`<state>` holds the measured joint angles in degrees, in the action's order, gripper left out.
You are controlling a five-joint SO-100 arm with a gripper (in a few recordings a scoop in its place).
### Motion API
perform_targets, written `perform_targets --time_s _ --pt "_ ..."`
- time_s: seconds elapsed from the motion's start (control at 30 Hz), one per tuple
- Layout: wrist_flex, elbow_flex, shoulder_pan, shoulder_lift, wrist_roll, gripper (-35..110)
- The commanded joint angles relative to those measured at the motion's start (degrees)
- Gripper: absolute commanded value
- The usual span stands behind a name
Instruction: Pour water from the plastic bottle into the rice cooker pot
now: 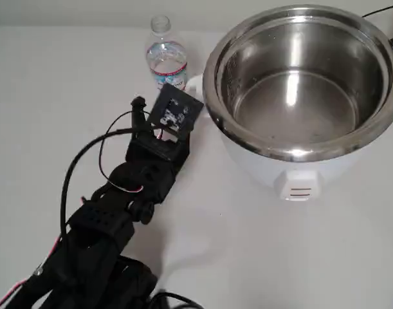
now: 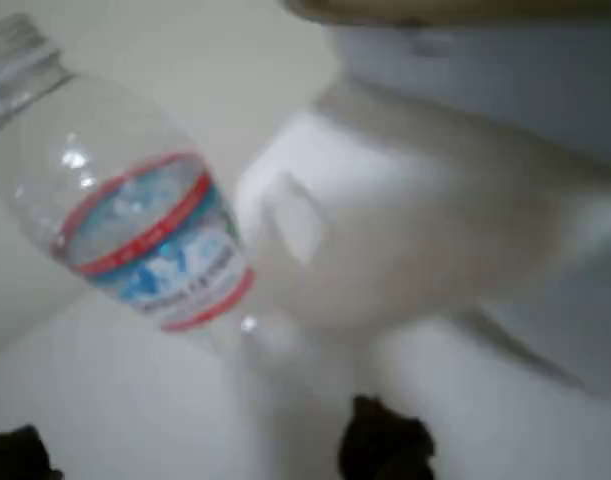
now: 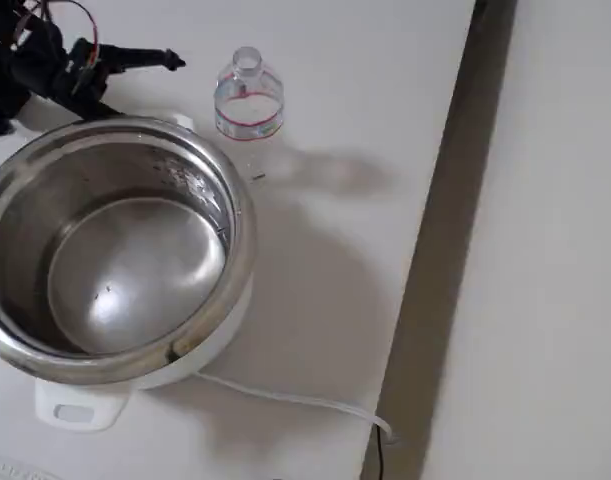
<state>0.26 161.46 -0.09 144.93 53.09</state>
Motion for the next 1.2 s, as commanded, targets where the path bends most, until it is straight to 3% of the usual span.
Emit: perform_targets --time_s 0.0,0.2,0.33,0.4,0.53,0.8,1.17 --pt "10.7 -1.4 2.4 8.9 -12.2 37" --pt "27.5 -1.5 5.6 21.2 -31.7 34" --pt "39.7 0.8 7.7 32.1 -42.6 23" --pt "44.7 5.4 8.9 42.7 -43.5 14" --pt "52.3 6.9 11.5 43.4 -47.8 0" --pt "63.5 11.3 8.5 43.4 -48.8 0" --pt "64.2 11.1 7.6 43.4 -48.3 0"
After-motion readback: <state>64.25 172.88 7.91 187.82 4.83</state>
